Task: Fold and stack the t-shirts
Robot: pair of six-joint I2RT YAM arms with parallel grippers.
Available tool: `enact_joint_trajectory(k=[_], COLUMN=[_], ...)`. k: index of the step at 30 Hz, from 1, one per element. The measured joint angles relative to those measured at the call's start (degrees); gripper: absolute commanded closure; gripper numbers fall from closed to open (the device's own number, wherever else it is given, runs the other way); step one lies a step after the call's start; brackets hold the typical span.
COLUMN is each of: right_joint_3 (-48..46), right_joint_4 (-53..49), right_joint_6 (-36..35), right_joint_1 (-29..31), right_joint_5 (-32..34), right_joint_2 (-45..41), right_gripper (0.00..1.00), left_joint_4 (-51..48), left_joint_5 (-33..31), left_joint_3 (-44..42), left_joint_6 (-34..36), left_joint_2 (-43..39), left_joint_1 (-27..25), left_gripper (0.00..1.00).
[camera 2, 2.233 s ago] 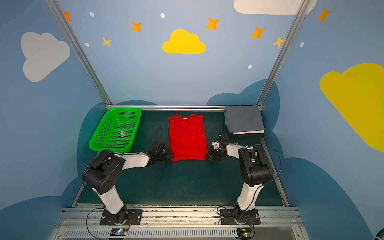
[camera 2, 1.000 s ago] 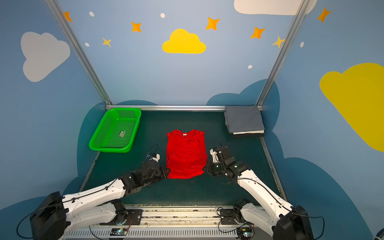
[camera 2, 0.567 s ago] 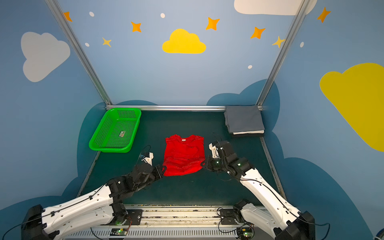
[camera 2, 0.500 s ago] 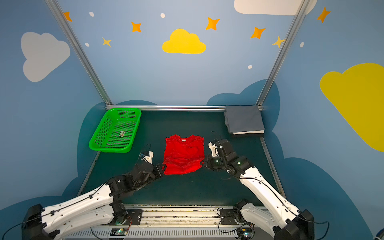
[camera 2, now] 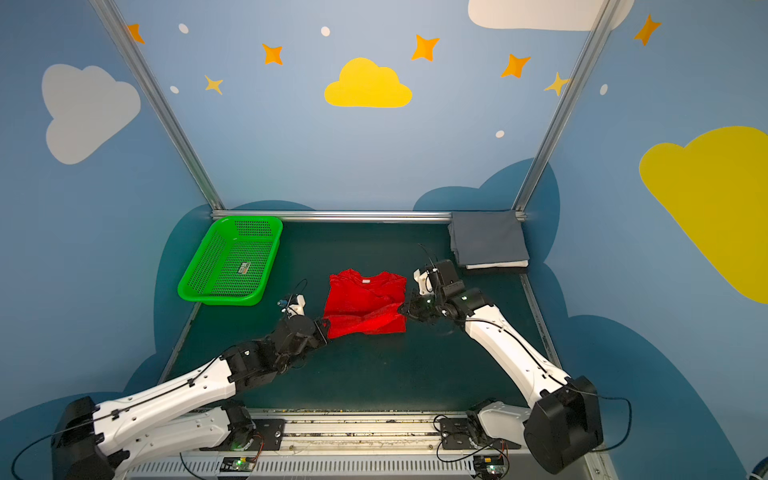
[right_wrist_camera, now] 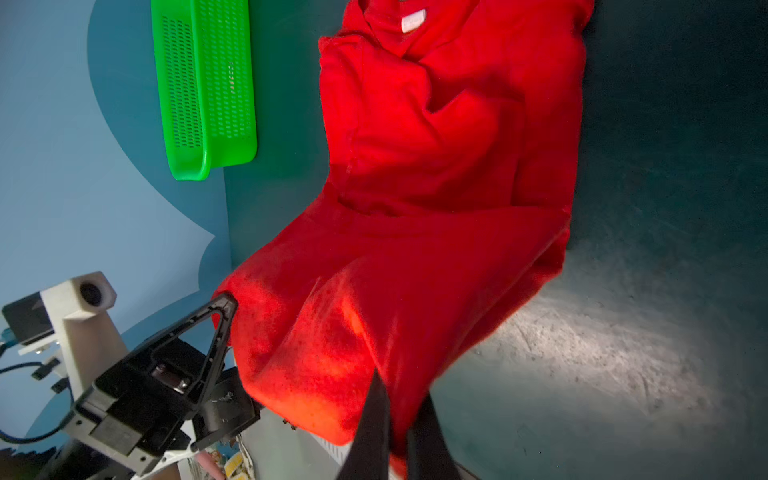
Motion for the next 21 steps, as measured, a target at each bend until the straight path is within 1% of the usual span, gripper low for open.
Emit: enact_joint_trajectory(k=[5,10,15,21], right_joint_3=[3.54,7.3,11.72,14.71], right_joint_4=[0.83,1.84,2.6,2.84], right_joint_6=[-1.05,-1.27,-1.49,-1.51], right_joint_1=[-2.58,-4.07,-5.01,-6.45], right_joint_5=[-3.08,-5.7,-7.72,-8.83], right_joint_2=[5.33,11.1,16.81,21.09], right_gripper=[1.0,1.0,1.0,1.0], left_joint_4=[0.26,0.59,0.98,1.05], left_joint_5=[-0.48,1.27,4.02,8.63], left_joint_3=[0.9,3.54,8.11,14.34], left_joint_6=[-0.76,-0.79,-0.31,0.57], left_joint_2=[1.22,4.11,9.11,17.29], left_joint_1=[3.26,7.72,12.04,16.44], left_gripper=[0.96,0.96,0.96,0.96])
